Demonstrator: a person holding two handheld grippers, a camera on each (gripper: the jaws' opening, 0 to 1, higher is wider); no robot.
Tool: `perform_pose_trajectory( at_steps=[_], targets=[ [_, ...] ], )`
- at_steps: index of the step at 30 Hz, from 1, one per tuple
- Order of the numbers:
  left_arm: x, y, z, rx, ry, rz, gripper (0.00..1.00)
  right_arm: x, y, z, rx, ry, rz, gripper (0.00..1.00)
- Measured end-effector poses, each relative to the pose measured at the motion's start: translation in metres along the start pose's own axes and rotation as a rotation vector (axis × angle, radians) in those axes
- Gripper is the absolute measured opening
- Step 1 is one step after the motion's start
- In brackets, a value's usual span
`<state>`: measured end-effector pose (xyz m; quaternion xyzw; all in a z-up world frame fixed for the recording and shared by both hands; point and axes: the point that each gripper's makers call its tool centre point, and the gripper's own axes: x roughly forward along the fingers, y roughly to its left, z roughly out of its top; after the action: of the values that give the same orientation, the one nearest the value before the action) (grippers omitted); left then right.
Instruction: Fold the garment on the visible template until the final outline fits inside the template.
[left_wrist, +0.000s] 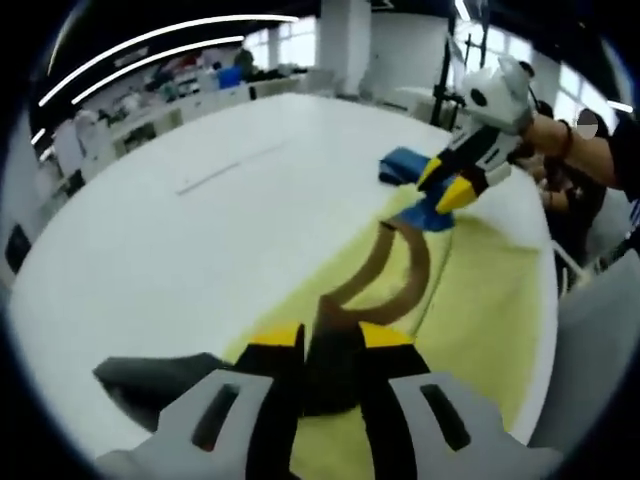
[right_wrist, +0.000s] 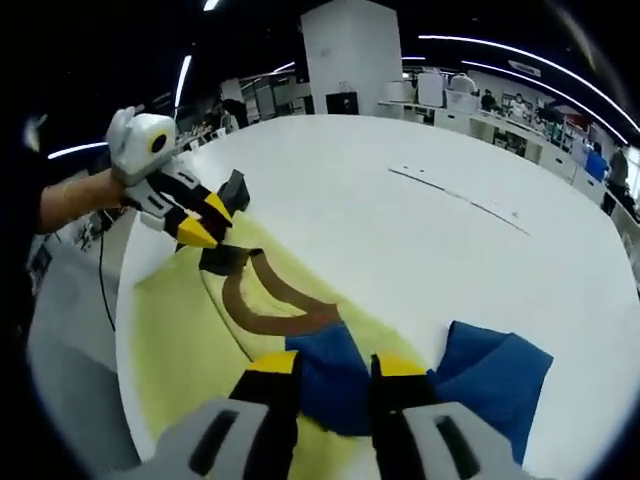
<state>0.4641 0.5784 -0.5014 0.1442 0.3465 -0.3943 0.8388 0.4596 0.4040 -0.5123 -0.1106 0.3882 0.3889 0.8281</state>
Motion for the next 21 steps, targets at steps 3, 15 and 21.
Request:
perform_pose_trajectory(
  at_steps=[3,15,21],
  targets=[
    [0.008,0.003,-0.010,-0.023,0.048,-0.017,0.15,0.004,-0.006,-0.009,0.005,0.051,-0.003,0.24],
    [0.010,0.012,-0.039,-0.039,0.153,-0.034,0.10,0.004,-0.010,-0.014,-0.043,0.102,-0.007,0.16],
    [0.008,0.012,-0.039,-0.018,0.167,-0.035,0.08,0.004,-0.010,-0.016,-0.056,0.120,0.001,0.14]
  ],
)
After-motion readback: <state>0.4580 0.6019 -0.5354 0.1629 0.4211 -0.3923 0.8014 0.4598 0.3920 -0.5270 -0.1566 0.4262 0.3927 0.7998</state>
